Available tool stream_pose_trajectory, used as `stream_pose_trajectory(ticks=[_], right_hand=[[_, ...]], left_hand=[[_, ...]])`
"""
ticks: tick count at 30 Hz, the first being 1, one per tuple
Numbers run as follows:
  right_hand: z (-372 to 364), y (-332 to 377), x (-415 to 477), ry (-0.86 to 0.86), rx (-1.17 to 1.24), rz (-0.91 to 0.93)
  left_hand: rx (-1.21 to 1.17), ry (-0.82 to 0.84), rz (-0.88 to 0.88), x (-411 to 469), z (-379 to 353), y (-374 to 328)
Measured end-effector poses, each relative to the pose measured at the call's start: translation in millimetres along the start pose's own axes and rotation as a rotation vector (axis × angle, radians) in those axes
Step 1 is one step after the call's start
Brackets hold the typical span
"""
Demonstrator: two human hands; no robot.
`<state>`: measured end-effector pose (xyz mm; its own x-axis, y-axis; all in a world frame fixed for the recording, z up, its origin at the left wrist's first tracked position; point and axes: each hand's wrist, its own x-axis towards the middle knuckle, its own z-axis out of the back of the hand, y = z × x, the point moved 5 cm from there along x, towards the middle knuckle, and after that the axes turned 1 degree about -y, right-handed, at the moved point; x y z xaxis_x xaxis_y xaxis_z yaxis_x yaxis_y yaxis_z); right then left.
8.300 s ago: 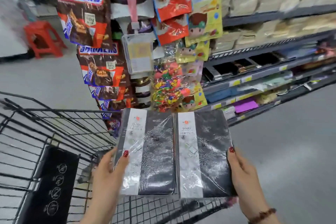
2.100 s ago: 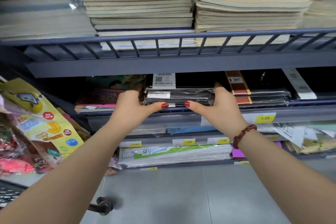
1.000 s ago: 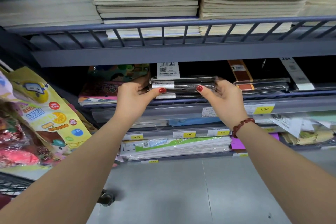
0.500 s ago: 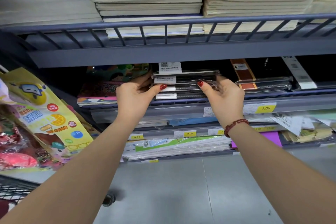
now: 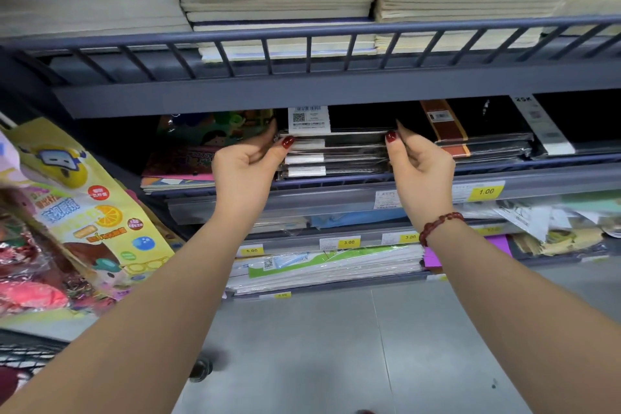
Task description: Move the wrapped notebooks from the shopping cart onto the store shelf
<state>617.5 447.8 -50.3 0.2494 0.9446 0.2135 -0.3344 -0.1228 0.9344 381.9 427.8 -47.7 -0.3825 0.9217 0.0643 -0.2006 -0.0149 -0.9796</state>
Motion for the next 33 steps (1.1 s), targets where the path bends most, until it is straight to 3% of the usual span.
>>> stream_pose_trajectory(ticks=[7, 13, 19, 23, 26, 33], right_hand=[[1, 3, -5, -0.002, -0.012, 0.025], [3, 15, -7, 0.014, -0.202, 0.093], [13, 36, -19, 0.254, -0.495, 0.075], [47, 63, -38, 0.292, -0.717, 0.223], [79, 68, -43, 0.339, -0.917, 0.245], [146, 81, -39, 0.424, -1.132, 0.245]], left_hand=[[-0.007, 0.006, -0.078, 0, 0, 9], [0.022, 0.035, -0.049, -1, 4, 8], [0.069, 0.092, -0.017, -33, 11, -6], [0.342, 0.092, -0.125, -64, 25, -10], [0.519, 0.209, -0.230, -85, 22, -23], [0.699, 0.405, -0.306, -103, -22, -86]])
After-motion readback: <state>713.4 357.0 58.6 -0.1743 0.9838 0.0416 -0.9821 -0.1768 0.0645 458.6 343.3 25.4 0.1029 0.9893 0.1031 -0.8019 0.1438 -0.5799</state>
